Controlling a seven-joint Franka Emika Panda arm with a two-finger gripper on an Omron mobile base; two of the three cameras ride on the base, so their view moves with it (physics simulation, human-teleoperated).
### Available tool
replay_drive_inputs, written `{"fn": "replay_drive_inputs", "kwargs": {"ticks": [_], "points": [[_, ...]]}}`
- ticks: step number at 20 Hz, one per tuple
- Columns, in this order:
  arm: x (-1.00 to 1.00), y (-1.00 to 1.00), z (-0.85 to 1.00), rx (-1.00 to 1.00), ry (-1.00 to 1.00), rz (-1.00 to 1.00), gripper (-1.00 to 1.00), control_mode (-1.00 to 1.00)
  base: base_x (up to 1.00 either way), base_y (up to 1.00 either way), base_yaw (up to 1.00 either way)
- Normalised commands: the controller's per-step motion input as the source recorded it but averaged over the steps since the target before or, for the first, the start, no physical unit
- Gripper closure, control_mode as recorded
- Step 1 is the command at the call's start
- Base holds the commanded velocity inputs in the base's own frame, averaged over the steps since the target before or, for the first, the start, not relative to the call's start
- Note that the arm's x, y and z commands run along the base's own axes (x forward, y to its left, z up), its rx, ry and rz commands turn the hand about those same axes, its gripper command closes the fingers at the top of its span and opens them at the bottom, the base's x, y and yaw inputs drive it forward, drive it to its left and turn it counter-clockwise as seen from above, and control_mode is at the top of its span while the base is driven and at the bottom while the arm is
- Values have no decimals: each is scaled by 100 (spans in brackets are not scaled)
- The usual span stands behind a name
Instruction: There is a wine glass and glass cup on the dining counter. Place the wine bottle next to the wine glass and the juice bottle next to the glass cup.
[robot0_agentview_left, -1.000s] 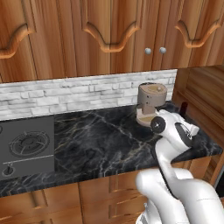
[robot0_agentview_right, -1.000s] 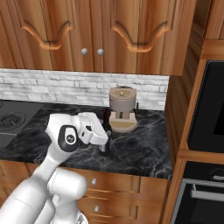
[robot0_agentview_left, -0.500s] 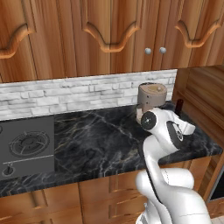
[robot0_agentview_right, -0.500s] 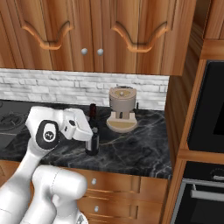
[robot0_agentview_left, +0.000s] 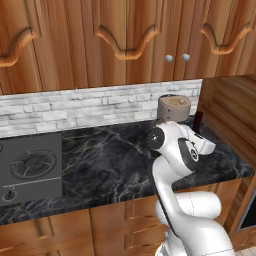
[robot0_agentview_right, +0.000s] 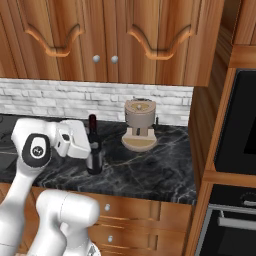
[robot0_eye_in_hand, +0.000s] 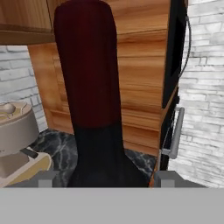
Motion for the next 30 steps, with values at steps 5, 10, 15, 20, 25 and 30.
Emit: {"fn": "replay_drive_inputs", "kwargs": {"ticks": [5,10,15,20,25,30], "points": [[-4,11,0,-5,-12,0,100,-100,0,0,0],[-3,8,0,0,-3,0,100,-100,0,0,0],[0,2,0,-1,3,-2,100,-100,0,0,0],[0,0,0,0,0,0,100,-100,0,0,0],[0,0,0,0,0,0,100,-100,0,0,0],[0,0,0,0,0,0,100,-100,0,0,0]]}}
